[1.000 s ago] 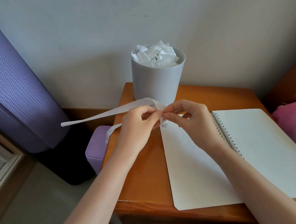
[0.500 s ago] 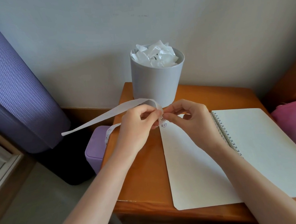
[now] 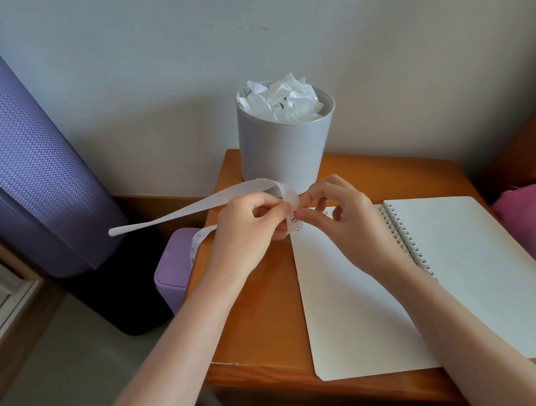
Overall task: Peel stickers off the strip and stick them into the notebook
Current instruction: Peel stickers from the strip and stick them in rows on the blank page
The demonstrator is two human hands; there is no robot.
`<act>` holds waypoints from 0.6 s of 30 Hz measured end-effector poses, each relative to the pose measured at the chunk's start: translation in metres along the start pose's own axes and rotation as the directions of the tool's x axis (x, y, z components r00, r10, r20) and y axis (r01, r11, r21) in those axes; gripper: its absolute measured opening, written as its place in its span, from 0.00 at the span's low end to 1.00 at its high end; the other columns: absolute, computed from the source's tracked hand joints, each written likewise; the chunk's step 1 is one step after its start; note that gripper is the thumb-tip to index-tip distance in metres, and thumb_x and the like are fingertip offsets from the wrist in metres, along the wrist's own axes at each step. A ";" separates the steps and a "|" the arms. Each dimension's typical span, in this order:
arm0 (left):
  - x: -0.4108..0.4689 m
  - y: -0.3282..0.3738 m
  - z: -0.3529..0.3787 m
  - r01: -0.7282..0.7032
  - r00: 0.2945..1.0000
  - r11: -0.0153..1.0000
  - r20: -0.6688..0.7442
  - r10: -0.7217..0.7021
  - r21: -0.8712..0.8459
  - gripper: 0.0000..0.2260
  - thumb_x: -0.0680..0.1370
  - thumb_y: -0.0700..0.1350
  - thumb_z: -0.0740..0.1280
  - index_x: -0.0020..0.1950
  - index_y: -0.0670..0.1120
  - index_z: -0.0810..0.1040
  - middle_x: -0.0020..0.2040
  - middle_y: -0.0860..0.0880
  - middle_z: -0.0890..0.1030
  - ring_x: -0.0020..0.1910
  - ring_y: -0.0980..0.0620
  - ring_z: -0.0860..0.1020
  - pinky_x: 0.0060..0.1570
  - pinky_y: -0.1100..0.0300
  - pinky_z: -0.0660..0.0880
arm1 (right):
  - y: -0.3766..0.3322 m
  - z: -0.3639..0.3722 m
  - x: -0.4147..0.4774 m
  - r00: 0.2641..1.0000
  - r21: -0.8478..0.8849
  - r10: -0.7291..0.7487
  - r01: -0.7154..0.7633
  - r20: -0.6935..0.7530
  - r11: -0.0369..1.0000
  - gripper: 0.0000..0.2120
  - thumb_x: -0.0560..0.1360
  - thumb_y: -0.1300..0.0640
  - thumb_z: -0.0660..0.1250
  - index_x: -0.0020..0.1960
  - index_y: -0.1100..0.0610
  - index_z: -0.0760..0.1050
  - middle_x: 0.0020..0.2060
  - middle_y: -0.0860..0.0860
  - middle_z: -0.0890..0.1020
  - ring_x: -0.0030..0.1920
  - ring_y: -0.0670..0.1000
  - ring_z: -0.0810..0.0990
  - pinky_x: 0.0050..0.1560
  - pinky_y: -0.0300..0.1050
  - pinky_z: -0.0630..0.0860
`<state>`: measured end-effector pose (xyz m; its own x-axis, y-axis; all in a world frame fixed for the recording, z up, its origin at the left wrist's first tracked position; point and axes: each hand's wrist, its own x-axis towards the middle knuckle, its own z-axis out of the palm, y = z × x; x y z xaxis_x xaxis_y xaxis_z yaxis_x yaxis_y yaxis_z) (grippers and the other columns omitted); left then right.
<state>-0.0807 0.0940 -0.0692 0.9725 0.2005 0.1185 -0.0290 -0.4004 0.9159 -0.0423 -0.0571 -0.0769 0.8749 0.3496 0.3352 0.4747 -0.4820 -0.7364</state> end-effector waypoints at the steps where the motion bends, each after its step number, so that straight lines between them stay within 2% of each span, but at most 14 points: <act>1: 0.000 0.000 -0.001 0.013 1.000 1.000 -0.001 -0.013 -0.003 0.01 0.77 0.47 0.66 0.47 0.52 0.78 0.38 0.56 0.79 0.32 0.66 0.79 0.31 0.78 0.72 | 0.000 0.000 0.000 1.000 -0.002 -0.009 0.009 0.000 1.000 0.03 0.73 0.56 0.71 0.43 0.48 0.77 0.45 0.41 0.75 0.43 0.40 0.73 0.40 0.27 0.67; 5: 0.003 -0.002 -0.002 0.056 0.998 0.998 -0.018 -0.056 -0.037 0.03 0.77 0.47 0.66 0.48 0.50 0.79 0.43 0.51 0.82 0.40 0.57 0.81 0.41 0.66 0.80 | -0.004 -0.001 -0.001 0.999 0.033 -0.033 0.032 0.003 0.999 0.08 0.73 0.57 0.70 0.41 0.44 0.75 0.47 0.42 0.74 0.46 0.41 0.73 0.42 0.30 0.67; 8: 0.004 -0.004 -0.002 0.071 0.996 0.997 -0.059 -0.073 -0.040 0.06 0.77 0.46 0.66 0.50 0.47 0.81 0.43 0.49 0.83 0.40 0.54 0.82 0.43 0.60 0.81 | -0.008 -0.003 -0.001 1.000 0.089 -0.001 0.001 0.002 0.996 0.07 0.74 0.57 0.69 0.41 0.46 0.75 0.44 0.42 0.78 0.43 0.41 0.75 0.40 0.32 0.68; 10: 0.004 -0.005 -0.003 0.060 0.994 0.998 -0.093 -0.062 -0.014 0.07 0.77 0.46 0.66 0.51 0.47 0.81 0.42 0.51 0.83 0.38 0.55 0.82 0.41 0.62 0.81 | -0.008 -0.006 0.000 0.999 0.117 0.051 -0.049 -0.018 0.992 0.04 0.74 0.56 0.69 0.42 0.49 0.77 0.40 0.42 0.81 0.41 0.41 0.76 0.40 0.35 0.70; 12: 0.003 -0.006 -0.004 0.057 0.993 0.998 -0.105 -0.057 -0.001 0.06 0.77 0.46 0.66 0.50 0.48 0.81 0.40 0.52 0.82 0.37 0.55 0.82 0.40 0.64 0.80 | -0.006 -0.010 0.003 0.992 0.140 0.124 -0.119 -0.032 0.983 0.01 0.73 0.57 0.70 0.43 0.54 0.79 0.37 0.43 0.81 0.37 0.40 0.77 0.36 0.31 0.72; 15: 0.003 -0.007 -0.004 0.059 0.992 0.998 -0.112 -0.060 -0.013 0.05 0.77 0.46 0.66 0.49 0.48 0.81 0.38 0.53 0.82 0.36 0.55 0.82 0.38 0.67 0.80 | 0.002 -0.016 0.005 0.964 0.113 0.265 -0.263 -0.001 0.958 0.04 0.73 0.58 0.71 0.44 0.58 0.80 0.37 0.50 0.83 0.32 0.40 0.76 0.29 0.27 0.68; 18: 0.003 -0.006 -0.003 0.054 0.992 0.998 -0.112 -0.056 -0.020 0.05 0.77 0.46 0.66 0.49 0.48 0.80 0.36 0.54 0.81 0.36 0.56 0.81 0.34 0.72 0.77 | 0.008 -0.017 0.005 0.926 0.116 0.375 -0.377 0.042 0.919 0.04 0.73 0.60 0.70 0.45 0.61 0.81 0.37 0.55 0.82 0.31 0.45 0.74 0.26 0.29 0.66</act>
<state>-0.0784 0.1000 -0.0727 0.9406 0.3215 0.1093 0.0188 -0.3706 0.9286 -0.0321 -0.0726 -0.0714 0.9841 0.1773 0.0097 0.0954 -0.4816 -0.8712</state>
